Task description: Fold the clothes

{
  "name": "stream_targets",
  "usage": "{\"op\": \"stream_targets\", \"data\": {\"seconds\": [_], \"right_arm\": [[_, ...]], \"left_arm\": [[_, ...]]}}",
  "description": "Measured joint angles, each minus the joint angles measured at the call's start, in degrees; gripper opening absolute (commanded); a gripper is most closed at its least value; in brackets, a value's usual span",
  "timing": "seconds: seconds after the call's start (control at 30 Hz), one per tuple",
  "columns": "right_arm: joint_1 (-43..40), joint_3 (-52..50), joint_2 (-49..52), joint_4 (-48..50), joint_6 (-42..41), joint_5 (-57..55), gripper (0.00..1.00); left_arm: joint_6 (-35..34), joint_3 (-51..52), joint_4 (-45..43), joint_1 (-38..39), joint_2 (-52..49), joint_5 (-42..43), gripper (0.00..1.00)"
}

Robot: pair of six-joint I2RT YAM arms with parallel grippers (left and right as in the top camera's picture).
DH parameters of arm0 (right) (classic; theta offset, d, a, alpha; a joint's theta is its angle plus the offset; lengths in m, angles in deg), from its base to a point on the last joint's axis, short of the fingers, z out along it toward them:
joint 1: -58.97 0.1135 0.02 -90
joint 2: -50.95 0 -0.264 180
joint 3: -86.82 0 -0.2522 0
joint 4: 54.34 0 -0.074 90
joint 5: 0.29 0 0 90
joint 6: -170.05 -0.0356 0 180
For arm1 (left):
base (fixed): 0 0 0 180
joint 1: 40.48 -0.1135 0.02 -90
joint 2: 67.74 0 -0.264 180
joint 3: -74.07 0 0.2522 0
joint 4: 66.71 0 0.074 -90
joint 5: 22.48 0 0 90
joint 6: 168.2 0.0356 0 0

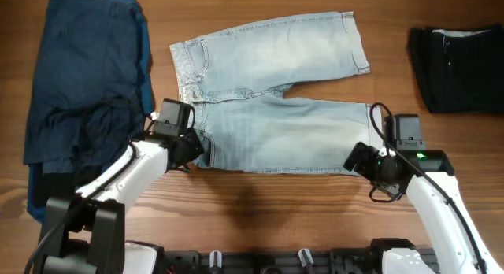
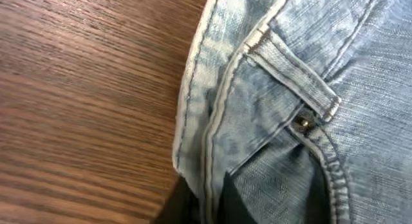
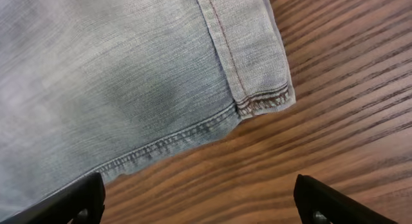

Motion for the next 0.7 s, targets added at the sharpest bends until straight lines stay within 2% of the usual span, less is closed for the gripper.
{"op": "stream_targets", "data": {"seconds": [0.2, 0.3, 0.43, 0.5, 0.7], "right_arm": [[0.0, 0.0, 2.5, 3.8, -0.2, 0.0, 0.86], [0.0, 0.0, 5.8, 7.0, -0.2, 0.0, 0.85], [0.0, 0.0, 12.3, 11.3, -0.2, 0.0, 0.78], [0.0, 0.0, 14.2, 11.5, -0.3, 0.0, 0.75], [0.0, 0.0, 15.1, 8.3, -2.1, 3.5, 0.77]], "left_arm": [[-1.3, 0.0, 0.4, -1.3, 0.6, 0.8, 0.04], [-1.4, 0.0, 0.9, -4.0, 2.5, 0.9, 0.04], [-1.5, 0.0, 0.8, -9.8, 4.9, 1.1, 0.04], [-1.5, 0.0, 0.9, -10.8, 4.9, 1.1, 0.04], [-1.5, 0.0, 1.6, -11.0, 4.9, 1.1, 0.04]]}}
